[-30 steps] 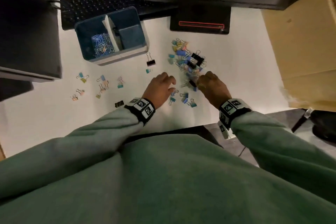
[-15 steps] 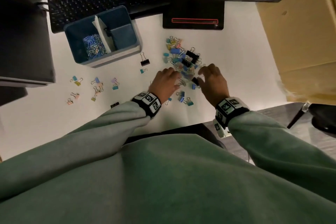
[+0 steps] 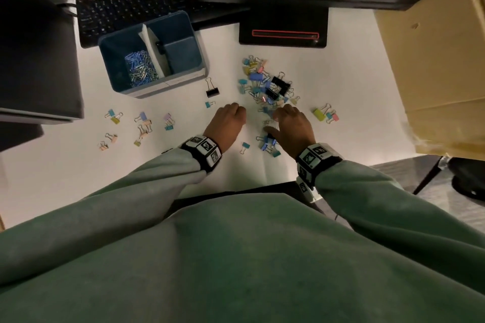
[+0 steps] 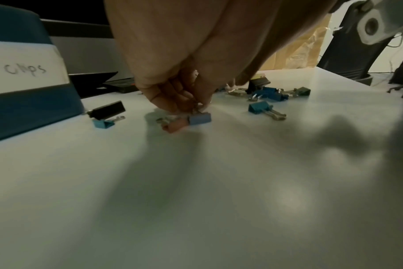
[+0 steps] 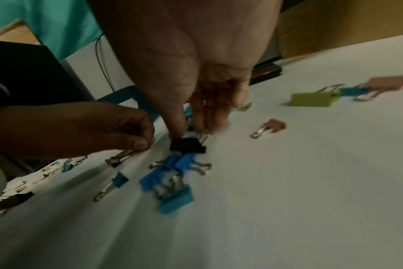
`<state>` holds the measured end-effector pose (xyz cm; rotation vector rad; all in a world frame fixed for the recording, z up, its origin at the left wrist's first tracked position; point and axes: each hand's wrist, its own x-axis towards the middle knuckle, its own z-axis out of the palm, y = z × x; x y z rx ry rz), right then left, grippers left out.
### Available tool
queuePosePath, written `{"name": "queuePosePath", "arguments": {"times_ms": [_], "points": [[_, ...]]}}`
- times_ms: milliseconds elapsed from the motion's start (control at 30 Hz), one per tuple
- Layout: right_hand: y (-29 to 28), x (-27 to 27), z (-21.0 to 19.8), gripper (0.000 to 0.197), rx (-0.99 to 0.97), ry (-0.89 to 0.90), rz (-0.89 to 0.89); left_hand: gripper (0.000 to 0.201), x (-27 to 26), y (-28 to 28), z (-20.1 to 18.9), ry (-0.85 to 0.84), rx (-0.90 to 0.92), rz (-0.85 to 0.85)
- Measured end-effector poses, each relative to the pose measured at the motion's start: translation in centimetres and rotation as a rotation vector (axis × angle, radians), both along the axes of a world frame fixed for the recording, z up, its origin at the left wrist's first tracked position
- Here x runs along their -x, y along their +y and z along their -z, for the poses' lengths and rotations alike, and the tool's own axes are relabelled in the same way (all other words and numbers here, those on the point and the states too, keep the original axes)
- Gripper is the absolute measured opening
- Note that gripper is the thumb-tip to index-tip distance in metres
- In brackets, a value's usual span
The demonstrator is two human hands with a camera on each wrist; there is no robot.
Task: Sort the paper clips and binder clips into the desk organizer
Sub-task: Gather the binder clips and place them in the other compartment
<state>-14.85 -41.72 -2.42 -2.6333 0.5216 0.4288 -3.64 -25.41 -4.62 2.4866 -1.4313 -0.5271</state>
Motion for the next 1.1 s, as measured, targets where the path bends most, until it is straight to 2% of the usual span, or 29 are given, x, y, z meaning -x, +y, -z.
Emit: {"name": "queuePosePath", "arguments": {"times_ms": [67, 133, 267, 400, 533, 667, 767, 800, 833, 867, 967, 1100], "points": [[0.5, -0.6, 0.4, 0.049, 0.007, 0.034, 0.013, 0.027, -0.4, 0.4, -0.3, 0.070, 0.017, -0.078], [0.9, -1.2, 0.6, 0.048, 0.002, 0.060, 0.011, 0.027, -1.0, 1.1, -0.4, 0.134, 0.042, -0.184], [1.5, -2.4, 0.4, 0.031, -0.073, 0.088, -0.010, 0.018, -1.5, 2.7, -1.0, 0.270, 0.064, -0.326], [1.3, -3.2, 0.4, 0.023, -0.070, 0.105, -0.113, 0.018, -1.1, 4.0, -1.6, 0.282, 0.082, -0.346], [0.5, -4.0, 0.0, 0.014, -0.123, 0.095, -0.147, 0.015, -1.1, 5.1, -2.3, 0.334, 0.158, -0.457], [1.0, -5.5, -2.0, 0.002, -0.325, -0.007, -0.084, 0.010, -2.2, 6.5, -4.3, 0.284, 0.247, -0.607], [2.7, -8.5, -4.7, 0.003, -0.534, -0.144, -0.020, 0.014, -4.6, 7.0, -6.8, 0.275, 0.342, -0.762], [4.2, -10.1, -5.7, 0.004, -0.591, -0.199, -0.030, 0.017, -5.8, 7.9, -7.7, 0.257, 0.379, -0.844], [8.0, -13.3, -7.2, 0.003, -0.656, -0.244, -0.091, 0.020, -7.9, 11.2, -9.5, 0.168, 0.416, -0.946], [9.1, -14.8, -7.8, 0.004, -0.674, -0.277, -0.077, 0.022, -9.2, 11.4, -10.0, 0.124, 0.429, -0.984], [12.8, -20.3, -8.0, 0.006, -0.627, -0.335, -0.019, 0.021, -12.7, 11.9, -10.3, 0.066, 0.380, -1.064], [15.6, -23.7, -7.8, 0.015, -0.390, -0.201, -0.120, 0.026, -15.3, 12.6, -9.8, 0.058, 0.163, -1.043]]}}
